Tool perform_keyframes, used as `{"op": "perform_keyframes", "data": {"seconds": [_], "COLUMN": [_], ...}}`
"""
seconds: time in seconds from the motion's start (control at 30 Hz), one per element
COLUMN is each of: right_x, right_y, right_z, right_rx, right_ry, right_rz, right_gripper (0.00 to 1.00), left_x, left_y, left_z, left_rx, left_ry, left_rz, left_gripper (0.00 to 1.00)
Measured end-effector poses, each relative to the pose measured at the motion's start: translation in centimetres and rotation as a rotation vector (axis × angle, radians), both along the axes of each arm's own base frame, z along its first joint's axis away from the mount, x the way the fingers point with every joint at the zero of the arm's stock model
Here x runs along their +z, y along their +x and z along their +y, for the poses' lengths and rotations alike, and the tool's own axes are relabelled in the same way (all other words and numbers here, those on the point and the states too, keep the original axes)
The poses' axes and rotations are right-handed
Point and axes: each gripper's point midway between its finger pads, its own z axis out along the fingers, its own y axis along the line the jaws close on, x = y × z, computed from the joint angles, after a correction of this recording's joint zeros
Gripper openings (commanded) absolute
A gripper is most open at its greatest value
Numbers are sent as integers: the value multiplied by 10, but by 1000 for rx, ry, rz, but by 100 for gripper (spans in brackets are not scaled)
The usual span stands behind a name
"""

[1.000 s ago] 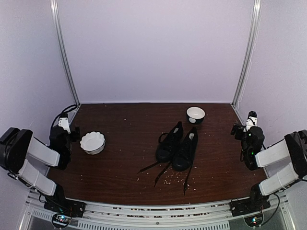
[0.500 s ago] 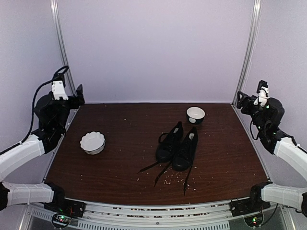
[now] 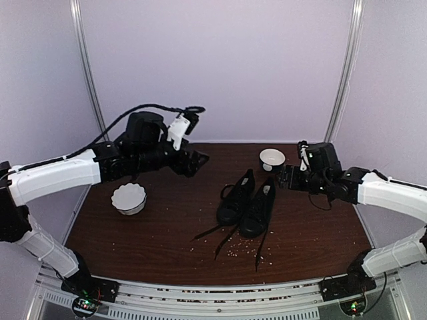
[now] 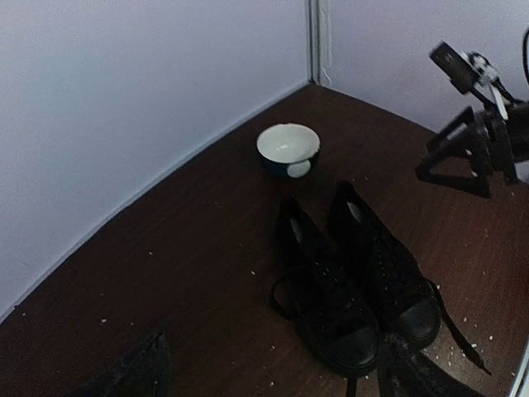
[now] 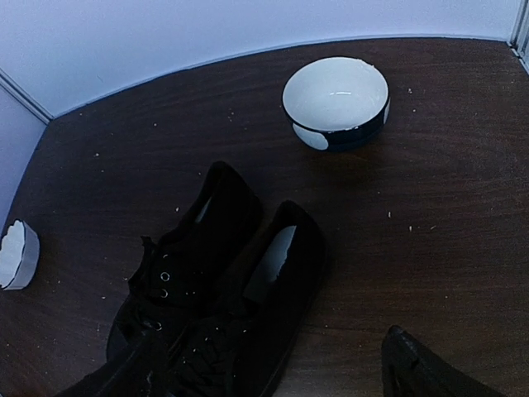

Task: Tie the shoes
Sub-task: Adjust the shoe at the center of the board.

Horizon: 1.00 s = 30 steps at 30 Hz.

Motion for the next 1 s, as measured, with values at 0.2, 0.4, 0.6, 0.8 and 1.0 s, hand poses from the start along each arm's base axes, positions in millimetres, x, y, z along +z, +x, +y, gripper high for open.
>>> {"op": "perform_keyframes", "data": {"seconds": [0.2,0.4,0.6,0.8,1.0], "right_x": [-23,-58,-99,-106,-104], "right_y": [22,38,34,30,30], "right_z": [30,48,55,54,56], "right_rx": [-24,-37,-17,-2,55], "right_ry": [-43,-97,-159,-191,-238], "right_rz": [95,191,296,318,315], "right_gripper": [88,81,54,25,16], "left_x": [-53,-66,-69,-69,-95], "left_y": [-41,-74,-119,-120,-115], "left_z": [-39,-47,-63,-68,-79], "left_rx": [-168,-287,-440,-431,-415], "left_ry": [138,232,263,245,269], "left_rz": [64,-9,-69,-8,71], "left_gripper": [90,96,96,96,94]}}
